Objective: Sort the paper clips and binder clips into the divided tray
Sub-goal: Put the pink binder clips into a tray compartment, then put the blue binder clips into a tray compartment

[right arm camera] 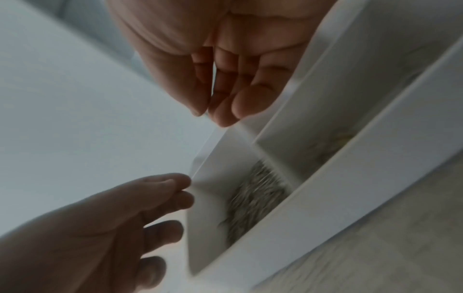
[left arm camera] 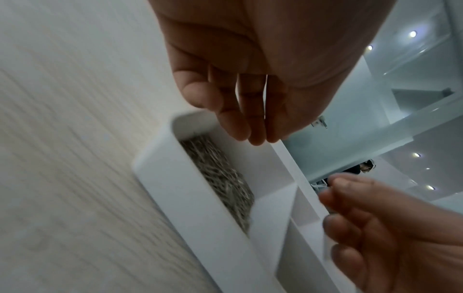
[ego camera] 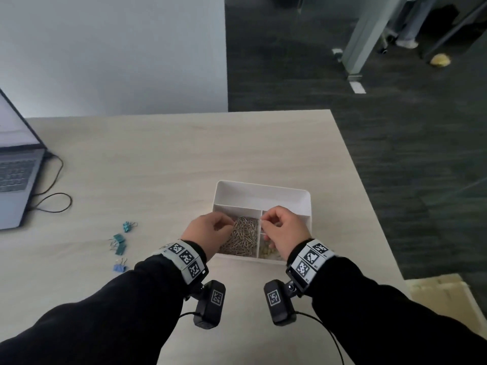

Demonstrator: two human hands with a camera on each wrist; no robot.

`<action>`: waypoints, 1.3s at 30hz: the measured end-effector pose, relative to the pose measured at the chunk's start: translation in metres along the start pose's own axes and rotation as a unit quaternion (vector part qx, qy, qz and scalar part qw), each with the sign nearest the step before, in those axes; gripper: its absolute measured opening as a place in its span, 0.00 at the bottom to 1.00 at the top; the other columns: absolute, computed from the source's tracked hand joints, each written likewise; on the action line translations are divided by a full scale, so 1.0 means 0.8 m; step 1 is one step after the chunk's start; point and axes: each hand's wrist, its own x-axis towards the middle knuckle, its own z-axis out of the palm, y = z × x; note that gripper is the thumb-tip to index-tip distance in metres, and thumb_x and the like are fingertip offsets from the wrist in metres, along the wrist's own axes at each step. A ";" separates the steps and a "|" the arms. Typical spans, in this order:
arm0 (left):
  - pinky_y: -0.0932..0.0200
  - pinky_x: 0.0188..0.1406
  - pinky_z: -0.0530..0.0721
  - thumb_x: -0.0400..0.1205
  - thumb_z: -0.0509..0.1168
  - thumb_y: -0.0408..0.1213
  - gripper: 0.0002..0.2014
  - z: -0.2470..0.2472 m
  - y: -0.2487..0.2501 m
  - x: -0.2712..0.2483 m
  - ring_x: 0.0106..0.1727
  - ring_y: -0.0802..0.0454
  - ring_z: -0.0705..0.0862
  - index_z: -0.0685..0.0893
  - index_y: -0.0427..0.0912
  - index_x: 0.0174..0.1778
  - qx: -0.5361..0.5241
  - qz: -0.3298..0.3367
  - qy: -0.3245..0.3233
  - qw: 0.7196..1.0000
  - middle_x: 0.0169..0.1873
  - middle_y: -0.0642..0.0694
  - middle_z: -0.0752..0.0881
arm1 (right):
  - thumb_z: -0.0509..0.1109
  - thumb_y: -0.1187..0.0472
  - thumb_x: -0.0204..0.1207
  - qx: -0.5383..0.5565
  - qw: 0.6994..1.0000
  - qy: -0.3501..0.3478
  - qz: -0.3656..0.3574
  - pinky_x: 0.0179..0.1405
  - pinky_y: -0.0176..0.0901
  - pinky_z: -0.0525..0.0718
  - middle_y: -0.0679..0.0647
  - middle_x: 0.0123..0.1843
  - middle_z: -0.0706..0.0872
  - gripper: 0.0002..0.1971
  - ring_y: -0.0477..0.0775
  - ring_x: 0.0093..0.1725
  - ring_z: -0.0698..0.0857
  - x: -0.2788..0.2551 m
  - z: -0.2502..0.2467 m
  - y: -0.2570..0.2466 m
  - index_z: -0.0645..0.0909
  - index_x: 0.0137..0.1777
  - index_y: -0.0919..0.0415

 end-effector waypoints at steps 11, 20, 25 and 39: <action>0.62 0.37 0.75 0.75 0.71 0.38 0.05 -0.130 -0.179 -0.060 0.36 0.60 0.82 0.83 0.53 0.35 0.030 -0.117 0.102 0.987 0.37 0.57 0.85 | 0.72 0.54 0.75 -0.167 0.947 -0.226 -0.156 0.36 0.26 0.77 0.41 0.37 0.86 0.02 0.37 0.31 0.79 -0.011 0.184 -0.094 0.85 0.44 0.49; 0.62 0.46 0.78 0.76 0.69 0.40 0.07 -0.175 -0.283 -0.085 0.42 0.58 0.83 0.84 0.57 0.48 0.013 -0.157 0.080 0.984 0.45 0.59 0.85 | 0.73 0.49 0.71 -0.390 0.856 -0.310 -0.137 0.56 0.41 0.79 0.46 0.53 0.77 0.18 0.49 0.51 0.81 0.008 0.284 -0.067 0.80 0.61 0.48; 0.63 0.49 0.78 0.76 0.70 0.44 0.13 -0.166 -0.288 -0.069 0.41 0.57 0.80 0.85 0.55 0.57 0.019 -0.111 0.029 0.993 0.46 0.56 0.83 | 0.72 0.53 0.71 -0.437 0.831 -0.318 -0.131 0.56 0.43 0.80 0.52 0.57 0.78 0.14 0.57 0.54 0.82 0.005 0.306 -0.053 0.80 0.57 0.50; 0.59 0.40 0.82 0.76 0.69 0.44 0.05 -0.206 -0.319 -0.050 0.40 0.52 0.85 0.82 0.51 0.36 -0.026 -0.136 0.047 0.989 0.39 0.52 0.85 | 0.66 0.65 0.70 -0.256 0.953 -0.159 -0.002 0.31 0.37 0.77 0.53 0.42 0.83 0.06 0.55 0.33 0.83 0.055 0.343 -0.094 0.77 0.40 0.52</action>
